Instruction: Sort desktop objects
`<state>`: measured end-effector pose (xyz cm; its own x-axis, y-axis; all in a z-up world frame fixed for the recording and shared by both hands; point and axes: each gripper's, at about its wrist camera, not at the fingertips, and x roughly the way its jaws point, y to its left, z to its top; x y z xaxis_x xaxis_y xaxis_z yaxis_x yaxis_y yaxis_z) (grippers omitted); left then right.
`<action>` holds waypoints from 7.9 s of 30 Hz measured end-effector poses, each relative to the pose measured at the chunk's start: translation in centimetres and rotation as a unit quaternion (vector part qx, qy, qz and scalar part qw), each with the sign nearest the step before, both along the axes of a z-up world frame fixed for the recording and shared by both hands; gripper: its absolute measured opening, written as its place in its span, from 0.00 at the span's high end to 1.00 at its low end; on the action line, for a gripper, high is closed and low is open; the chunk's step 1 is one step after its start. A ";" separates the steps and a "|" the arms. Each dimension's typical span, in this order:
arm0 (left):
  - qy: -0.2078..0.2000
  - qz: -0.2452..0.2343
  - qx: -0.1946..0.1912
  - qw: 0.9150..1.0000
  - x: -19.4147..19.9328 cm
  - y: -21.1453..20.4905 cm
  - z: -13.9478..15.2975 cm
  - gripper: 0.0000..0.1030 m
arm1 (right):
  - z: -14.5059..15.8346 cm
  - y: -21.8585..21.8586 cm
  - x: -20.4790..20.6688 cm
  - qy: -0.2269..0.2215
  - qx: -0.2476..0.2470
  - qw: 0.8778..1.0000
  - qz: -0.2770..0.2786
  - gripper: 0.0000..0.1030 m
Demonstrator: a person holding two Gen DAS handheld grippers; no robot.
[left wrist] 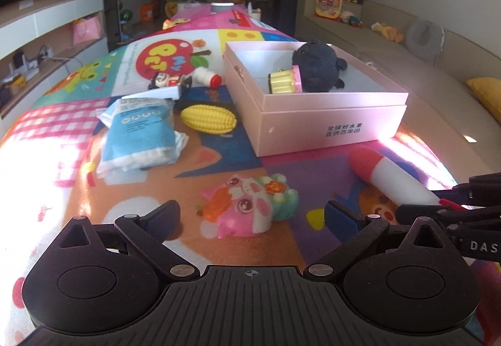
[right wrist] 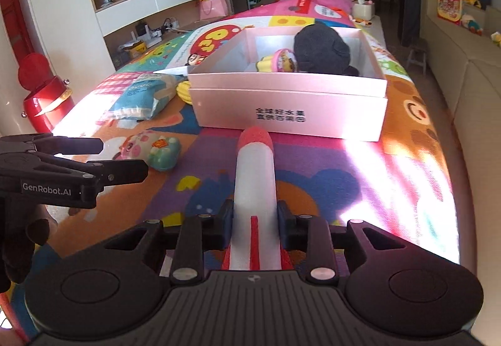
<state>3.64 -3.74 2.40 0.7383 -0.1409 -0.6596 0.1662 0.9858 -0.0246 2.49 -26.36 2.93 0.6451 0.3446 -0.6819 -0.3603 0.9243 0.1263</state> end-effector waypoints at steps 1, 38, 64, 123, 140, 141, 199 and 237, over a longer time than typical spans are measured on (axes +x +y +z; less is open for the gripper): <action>0.000 0.004 0.008 1.000 0.5 -0.5 -0.2 0.02 | 0.0 -0.4 -0.3 -0.003 -0.007 1.000 -0.005 0.73; -0.203 -0.107 0.040 0.972 3.2 -5.3 9.7 0.27 | 15.5 -5.7 -0.3 -0.132 0.050 0.990 0.015 0.73; -0.032 0.062 -0.050 0.996 -2.5 6.6 0.1 0.00 | 11.8 7.0 18.4 -0.035 0.052 0.997 -0.053 0.57; -0.016 0.083 -0.029 0.996 -2.4 5.6 -1.6 0.00 | 4.2 10.0 5.1 -0.023 -0.136 0.976 0.170 0.70; -0.081 0.108 0.052 0.990 2.5 5.2 1.3 0.00 | 3.7 -4.0 8.3 -0.074 0.045 0.990 -0.116 0.30; -0.081 0.106 0.054 0.990 2.6 5.2 1.2 0.00 | 3.5 -4.4 9.0 -0.069 0.054 0.988 -0.126 0.30; 0.023 0.032 -0.077 0.996 -2.5 2.9 0.5 0.03 | -0.9 3.5 2.9 -0.048 -0.042 0.998 0.024 0.36; -0.045 -0.045 0.054 0.997 0.1 3.8 0.1 0.00 | -1.8 2.8 0.0 -0.024 -0.035 0.998 0.042 0.00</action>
<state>3.71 0.06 2.54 0.7823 -0.1402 -0.6069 0.2501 0.9630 0.1000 2.51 -23.52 1.15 0.6486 0.3516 -0.6750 -0.4409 0.8965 0.0434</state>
